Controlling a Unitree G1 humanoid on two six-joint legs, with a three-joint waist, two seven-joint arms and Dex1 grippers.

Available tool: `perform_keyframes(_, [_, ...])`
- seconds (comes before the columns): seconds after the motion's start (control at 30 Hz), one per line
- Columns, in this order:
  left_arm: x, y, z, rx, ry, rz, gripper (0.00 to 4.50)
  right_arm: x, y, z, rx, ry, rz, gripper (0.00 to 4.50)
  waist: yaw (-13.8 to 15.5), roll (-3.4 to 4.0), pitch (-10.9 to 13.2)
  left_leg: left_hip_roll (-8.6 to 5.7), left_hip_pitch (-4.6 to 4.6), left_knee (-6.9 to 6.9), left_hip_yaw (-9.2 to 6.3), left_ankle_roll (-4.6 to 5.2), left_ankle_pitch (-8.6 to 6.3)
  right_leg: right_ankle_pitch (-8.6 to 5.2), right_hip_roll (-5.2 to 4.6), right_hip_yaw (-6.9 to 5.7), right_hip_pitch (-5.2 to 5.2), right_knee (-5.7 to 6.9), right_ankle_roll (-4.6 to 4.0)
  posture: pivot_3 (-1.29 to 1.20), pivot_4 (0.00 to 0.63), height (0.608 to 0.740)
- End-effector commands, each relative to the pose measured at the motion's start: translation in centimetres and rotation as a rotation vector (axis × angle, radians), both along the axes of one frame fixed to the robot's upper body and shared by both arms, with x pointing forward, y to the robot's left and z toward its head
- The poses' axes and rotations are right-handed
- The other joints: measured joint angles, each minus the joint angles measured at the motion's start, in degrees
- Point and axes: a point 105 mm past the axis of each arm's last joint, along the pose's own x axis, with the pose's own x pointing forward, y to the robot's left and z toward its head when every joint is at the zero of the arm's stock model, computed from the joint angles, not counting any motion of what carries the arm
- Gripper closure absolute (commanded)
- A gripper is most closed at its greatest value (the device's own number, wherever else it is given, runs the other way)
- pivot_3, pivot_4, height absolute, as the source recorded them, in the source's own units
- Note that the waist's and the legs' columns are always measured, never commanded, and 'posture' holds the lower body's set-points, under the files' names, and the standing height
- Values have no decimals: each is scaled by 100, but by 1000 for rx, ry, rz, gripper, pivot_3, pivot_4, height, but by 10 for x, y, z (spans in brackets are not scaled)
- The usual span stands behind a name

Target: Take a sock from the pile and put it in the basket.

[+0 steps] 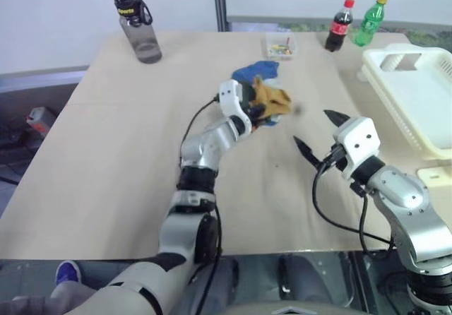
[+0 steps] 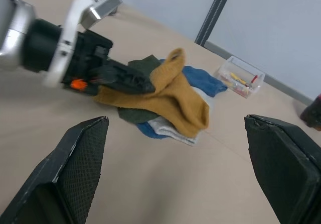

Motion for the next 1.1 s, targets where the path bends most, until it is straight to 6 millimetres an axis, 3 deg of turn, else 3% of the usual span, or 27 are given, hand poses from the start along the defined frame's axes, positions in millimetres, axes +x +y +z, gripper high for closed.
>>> perform_keyframes(0.03, [-3,2,19,-11,-50,-15,4420,-5,-1,12,6,-56,-1,0,-3,2,-1,0,3,0,-1,1,-1,0,1,0,1,1,-1,0,150,740])
perform_keyframes(0.13, [-18,-10,22,-31,-29,-136,4420,-6,-1,12,13,-58,-10,0,-32,3,-2,0,11,-1,-1,4,-2,0,3,0,6,4,-1,0,150,740])
perform_keyframes(0.23, [-52,-23,33,-87,-35,-354,4420,-9,-4,10,13,-56,-27,0,-63,2,-1,0,3,-2,0,1,0,0,2,2,3,-2,-1,0,150,740])
perform_keyframes(0.37, [-56,-15,37,-114,-22,-359,4420,-10,-6,9,16,-56,-40,0,-61,2,-2,1,1,-2,1,-8,5,-1,-1,3,3,-4,0,0,150,740])
perform_keyframes(0.5, [-75,-9,34,-121,19,-464,4420,-12,-7,9,19,-57,-52,0,-92,3,-2,3,11,-2,0,3,-1,-1,5,5,4,5,-2,0,150,740])
perform_keyframes(0.63, [-89,4,22,-86,78,-515,4420,-13,-9,9,18,-56,-59,0,-83,3,-2,5,12,-3,3,1,0,-1,5,8,3,5,-2,0,150,740])
perform_keyframes(0.83, [-93,52,-8,21,170,-442,4420,-16,-10,4,17,-28,-54,0,-80,4,-2,7,12,-5,2,-6,4,-1,6,7,2,5,-3,0,150,740])
perform_keyframes(1.1, [-99,86,-42,150,240,-364,4420,-14,4,-28,-14,132,13,0,-67,5,-2,8,12,-6,3,0,0,-1,3,7,3,2,-3,0,150,740])
